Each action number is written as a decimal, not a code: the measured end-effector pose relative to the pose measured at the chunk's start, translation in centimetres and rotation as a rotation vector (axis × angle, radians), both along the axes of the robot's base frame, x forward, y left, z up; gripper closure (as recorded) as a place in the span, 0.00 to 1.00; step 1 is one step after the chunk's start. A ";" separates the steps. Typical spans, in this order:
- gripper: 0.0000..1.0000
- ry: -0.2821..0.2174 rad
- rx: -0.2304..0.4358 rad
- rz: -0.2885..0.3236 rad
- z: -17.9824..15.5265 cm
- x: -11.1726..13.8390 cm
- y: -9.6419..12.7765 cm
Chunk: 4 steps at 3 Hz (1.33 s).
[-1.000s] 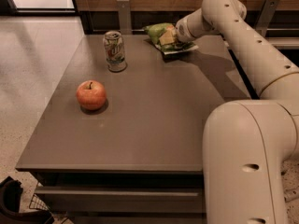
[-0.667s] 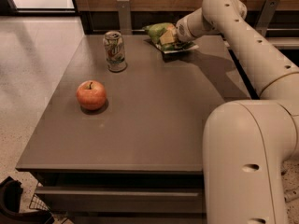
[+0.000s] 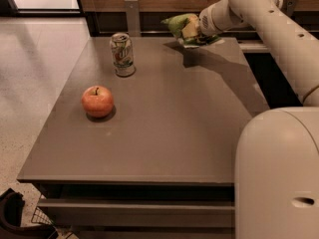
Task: Move green jalapeno chip bag near apple
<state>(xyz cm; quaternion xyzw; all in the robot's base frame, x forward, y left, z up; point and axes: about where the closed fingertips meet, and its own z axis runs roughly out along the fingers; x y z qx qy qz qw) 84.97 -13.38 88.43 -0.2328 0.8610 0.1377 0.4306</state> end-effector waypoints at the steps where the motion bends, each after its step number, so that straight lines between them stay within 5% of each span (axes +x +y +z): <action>1: 1.00 -0.031 -0.007 -0.014 2.1 -1.3 -1.4; 2: 1.00 -0.038 -0.006 0.017 3.7 -3.1 -2.4; 4: 1.00 -0.034 -0.057 0.089 8.0 -11.3 -6.1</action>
Offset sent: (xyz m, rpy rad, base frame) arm -0.0623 -0.0427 0.0633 -0.0114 -0.0342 0.0787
